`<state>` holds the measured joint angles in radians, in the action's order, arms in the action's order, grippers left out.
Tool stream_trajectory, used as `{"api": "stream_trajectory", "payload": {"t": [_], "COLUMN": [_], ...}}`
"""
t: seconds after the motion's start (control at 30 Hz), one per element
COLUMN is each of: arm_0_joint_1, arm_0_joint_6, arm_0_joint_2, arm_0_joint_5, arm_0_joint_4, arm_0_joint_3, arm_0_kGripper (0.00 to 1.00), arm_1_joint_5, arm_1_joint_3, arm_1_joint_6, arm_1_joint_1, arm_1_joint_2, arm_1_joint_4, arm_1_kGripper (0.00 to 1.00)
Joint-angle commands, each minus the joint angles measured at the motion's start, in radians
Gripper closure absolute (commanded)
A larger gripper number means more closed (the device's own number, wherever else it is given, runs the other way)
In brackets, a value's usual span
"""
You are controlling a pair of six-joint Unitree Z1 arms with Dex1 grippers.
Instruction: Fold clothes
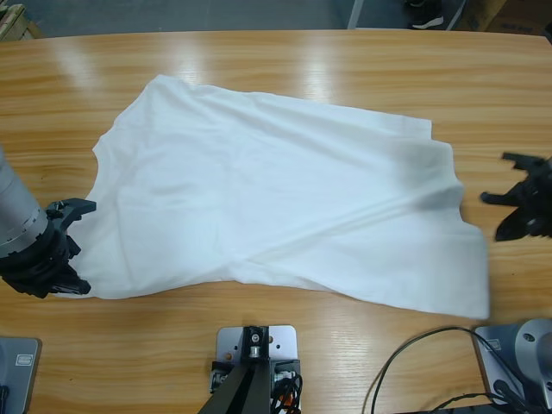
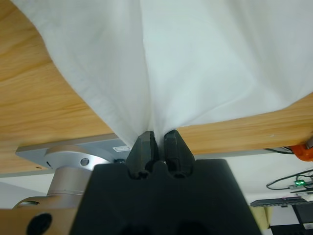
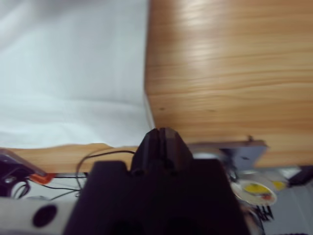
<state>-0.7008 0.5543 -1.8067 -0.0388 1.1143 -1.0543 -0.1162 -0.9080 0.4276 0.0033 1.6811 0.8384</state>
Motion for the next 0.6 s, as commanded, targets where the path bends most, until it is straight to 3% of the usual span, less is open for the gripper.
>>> {"api": "stream_trajectory", "payload": {"t": [0.03, 0.1, 0.17, 0.2, 0.23, 0.3, 0.47, 0.53, 0.6], "arm_0_joint_1": [0.010, 0.006, 0.000, 0.000, 0.000, 0.000, -0.001, -0.002, -0.006], "arm_0_joint_6": [-0.010, -0.010, -0.010, -0.009, -0.008, -0.008, -0.010, -0.010, -0.010], "arm_0_joint_2": [0.013, 0.014, 0.013, 0.012, 0.010, 0.010, 0.006, 0.006, 0.007], "arm_0_joint_5": [0.006, 0.001, -0.001, -0.001, -0.001, 0.000, -0.001, -0.001, -0.001], "arm_0_joint_4": [0.026, 0.030, 0.032, 0.032, 0.032, 0.032, 0.033, 0.033, 0.035], "arm_0_joint_3": [0.000, -0.001, -0.002, -0.003, -0.005, -0.010, -0.018, -0.018, -0.018], "arm_0_kGripper": [1.000, 1.000, 1.000, 1.000, 1.000, 1.000, 1.000, 1.000, 1.000], "arm_1_joint_5": [0.181, 0.116, -0.053, -0.117, -0.149, -0.232, -0.197, -0.137, -0.137], "arm_1_joint_3": [-0.139, -0.150, -0.125, -0.093, -0.050, 0.053, 0.206, 0.259, 0.293], "arm_1_joint_6": [-0.176, -0.184, -0.122, -0.066, 0.014, 0.180, 0.432, 0.472, 0.478], "arm_1_joint_1": [-0.121, -0.125, -0.114, -0.083, -0.045, -0.013, 0.047, 0.083, 0.083], "arm_1_joint_2": [0.096, 0.093, -0.014, -0.079, -0.143, -0.250, -0.316, -0.315, -0.277], "arm_1_joint_4": [0.192, 0.211, 0.215, 0.203, 0.184, 0.116, -0.017, -0.120, -0.188], "arm_1_kGripper": [1.000, 1.000, 0.969, 0.451, 0.039, 0.000, 0.000, 0.000, 0.000]}}
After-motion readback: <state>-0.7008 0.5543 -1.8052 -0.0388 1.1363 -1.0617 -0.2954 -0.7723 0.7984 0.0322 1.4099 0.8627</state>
